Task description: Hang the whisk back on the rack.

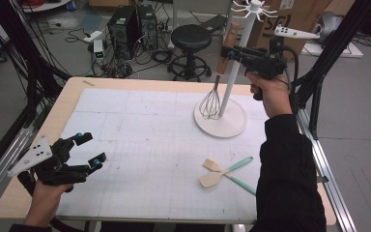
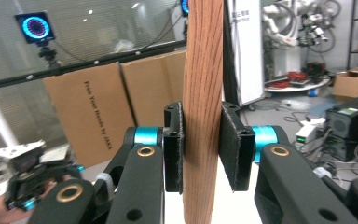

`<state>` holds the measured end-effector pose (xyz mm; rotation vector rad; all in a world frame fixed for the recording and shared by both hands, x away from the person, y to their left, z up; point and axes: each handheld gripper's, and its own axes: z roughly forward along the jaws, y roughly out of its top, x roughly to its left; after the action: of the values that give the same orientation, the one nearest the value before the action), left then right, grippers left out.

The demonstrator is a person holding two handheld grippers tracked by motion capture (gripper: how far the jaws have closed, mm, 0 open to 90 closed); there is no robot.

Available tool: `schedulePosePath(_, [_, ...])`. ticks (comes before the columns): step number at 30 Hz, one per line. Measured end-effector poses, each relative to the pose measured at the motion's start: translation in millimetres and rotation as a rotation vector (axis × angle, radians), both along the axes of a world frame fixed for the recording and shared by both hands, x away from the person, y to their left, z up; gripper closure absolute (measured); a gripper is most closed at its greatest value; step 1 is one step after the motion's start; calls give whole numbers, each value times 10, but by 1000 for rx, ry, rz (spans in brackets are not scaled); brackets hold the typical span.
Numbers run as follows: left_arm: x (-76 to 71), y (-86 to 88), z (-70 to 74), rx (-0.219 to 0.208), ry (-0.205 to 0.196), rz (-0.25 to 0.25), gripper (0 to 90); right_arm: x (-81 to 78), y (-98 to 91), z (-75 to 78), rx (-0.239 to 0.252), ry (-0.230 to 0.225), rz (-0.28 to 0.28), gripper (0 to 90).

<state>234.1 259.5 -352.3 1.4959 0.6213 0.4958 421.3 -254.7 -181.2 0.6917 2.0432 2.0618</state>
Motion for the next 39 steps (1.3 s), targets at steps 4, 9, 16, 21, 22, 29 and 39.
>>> schedulePosePath(4, [-11,-1,10,-1,2,2,180,104,-69,46,16,1,-24,726])
schedulePosePath(9, [-19,-11,-8,-11,11,-5,183,183,-130,100,23,2,-47,726])
schedulePosePath(16, [-26,-65,-63,-20,25,-28,184,277,-189,66,27,34,-84,726])
schedulePosePath(21, [-16,-74,-70,-22,29,-32,184,306,-187,43,16,47,-106,726])
schedulePosePath(22, [-15,-82,-72,-23,28,-34,184,315,-186,38,11,46,-107,726])
schedulePosePath(29, [-8,-108,-104,-25,35,-44,184,297,-167,8,4,48,-134,715])
schedulePosePath(39, [-22,-132,-161,-40,48,-78,184,-45,-315,-22,-21,-3,-280,485])
